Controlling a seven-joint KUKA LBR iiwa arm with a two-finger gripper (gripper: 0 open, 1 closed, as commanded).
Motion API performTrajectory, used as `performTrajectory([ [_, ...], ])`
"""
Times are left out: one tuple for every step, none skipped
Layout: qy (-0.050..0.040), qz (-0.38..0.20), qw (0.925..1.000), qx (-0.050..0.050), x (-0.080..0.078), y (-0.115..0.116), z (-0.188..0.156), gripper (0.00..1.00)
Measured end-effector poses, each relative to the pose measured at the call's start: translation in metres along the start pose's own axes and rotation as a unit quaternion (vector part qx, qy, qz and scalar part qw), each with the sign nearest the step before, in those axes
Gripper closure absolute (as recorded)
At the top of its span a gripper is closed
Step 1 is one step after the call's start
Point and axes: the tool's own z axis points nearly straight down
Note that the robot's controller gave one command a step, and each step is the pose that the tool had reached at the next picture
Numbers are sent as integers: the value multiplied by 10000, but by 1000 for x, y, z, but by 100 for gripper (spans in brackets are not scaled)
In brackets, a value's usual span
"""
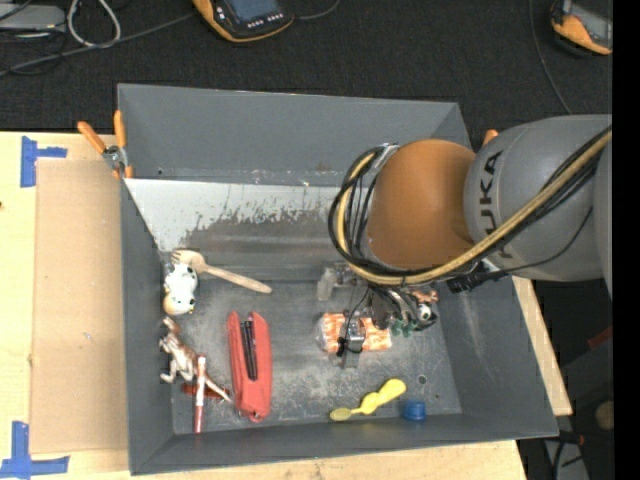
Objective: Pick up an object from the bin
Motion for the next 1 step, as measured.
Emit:
performTrajectory([
  [-39, 9, 10000, -2, -2, 0, -4, 0],
])
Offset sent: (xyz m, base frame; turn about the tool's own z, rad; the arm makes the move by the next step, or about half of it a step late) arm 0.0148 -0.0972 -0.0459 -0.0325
